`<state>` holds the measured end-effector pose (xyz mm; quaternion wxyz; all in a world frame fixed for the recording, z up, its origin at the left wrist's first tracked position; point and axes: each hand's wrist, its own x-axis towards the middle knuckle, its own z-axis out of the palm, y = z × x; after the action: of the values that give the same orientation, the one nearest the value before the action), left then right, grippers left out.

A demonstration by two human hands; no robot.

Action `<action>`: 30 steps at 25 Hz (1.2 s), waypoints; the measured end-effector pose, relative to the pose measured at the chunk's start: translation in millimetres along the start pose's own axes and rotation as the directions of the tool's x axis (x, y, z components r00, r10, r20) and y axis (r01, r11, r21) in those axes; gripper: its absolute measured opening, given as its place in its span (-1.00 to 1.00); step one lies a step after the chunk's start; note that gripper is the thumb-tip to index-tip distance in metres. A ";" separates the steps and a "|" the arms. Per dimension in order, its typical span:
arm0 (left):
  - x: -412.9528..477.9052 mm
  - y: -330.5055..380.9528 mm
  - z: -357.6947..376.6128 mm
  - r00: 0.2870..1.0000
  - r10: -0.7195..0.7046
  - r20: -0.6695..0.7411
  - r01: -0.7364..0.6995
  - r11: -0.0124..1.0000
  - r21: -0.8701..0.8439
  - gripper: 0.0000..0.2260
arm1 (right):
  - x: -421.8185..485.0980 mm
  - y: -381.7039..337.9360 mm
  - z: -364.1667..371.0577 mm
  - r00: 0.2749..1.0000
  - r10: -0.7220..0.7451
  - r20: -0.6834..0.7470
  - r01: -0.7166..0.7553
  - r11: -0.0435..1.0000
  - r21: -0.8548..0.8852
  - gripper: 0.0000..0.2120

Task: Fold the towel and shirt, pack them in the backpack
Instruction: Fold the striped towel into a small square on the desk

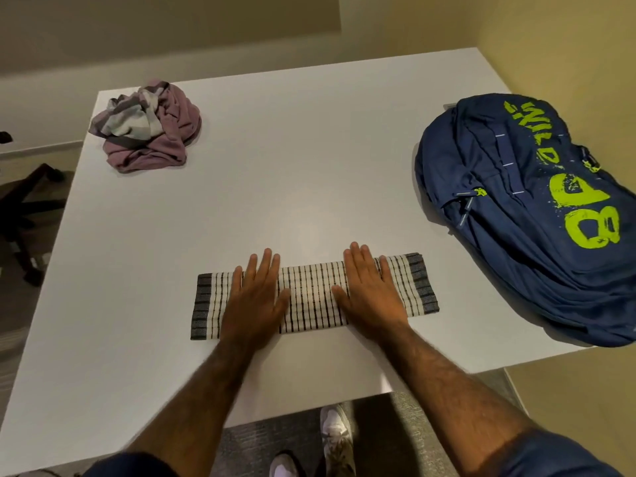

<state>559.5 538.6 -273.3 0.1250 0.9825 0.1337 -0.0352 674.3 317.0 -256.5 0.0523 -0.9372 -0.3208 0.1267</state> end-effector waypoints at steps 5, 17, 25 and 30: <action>-11.2 -56.7 -16.0 0.999 -0.045 0.027 0.042 0.992 0.121 -0.36 | -4.7 49.3 -9.0 0.999 0.040 0.001 -0.040 0.994 -0.099 -0.22; 10.1 -114.4 -81.5 0.999 -0.036 0.027 0.031 0.989 0.147 -0.84 | 13.2 111.0 -79.2 0.992 -0.055 0.116 0.072 0.987 -0.146 -0.71; 42.0 -107.2 -146.0 0.978 -0.007 -0.209 0.005 1.000 -0.009 -0.84 | 45.5 104.1 -142.1 0.996 -0.038 -0.084 0.005 0.932 -0.363 -0.86; 26.1 -97.5 -150.1 0.915 0.083 -0.395 -0.001 0.979 0.204 -0.89 | 25.4 116.3 -119.1 0.905 -0.201 -0.376 0.001 0.882 -0.471 -0.72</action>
<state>563.5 674.4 -153.9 -0.0033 0.9789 0.1313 0.1563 794.3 238.9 -167.9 -0.0979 -0.9093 -0.3725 -0.1574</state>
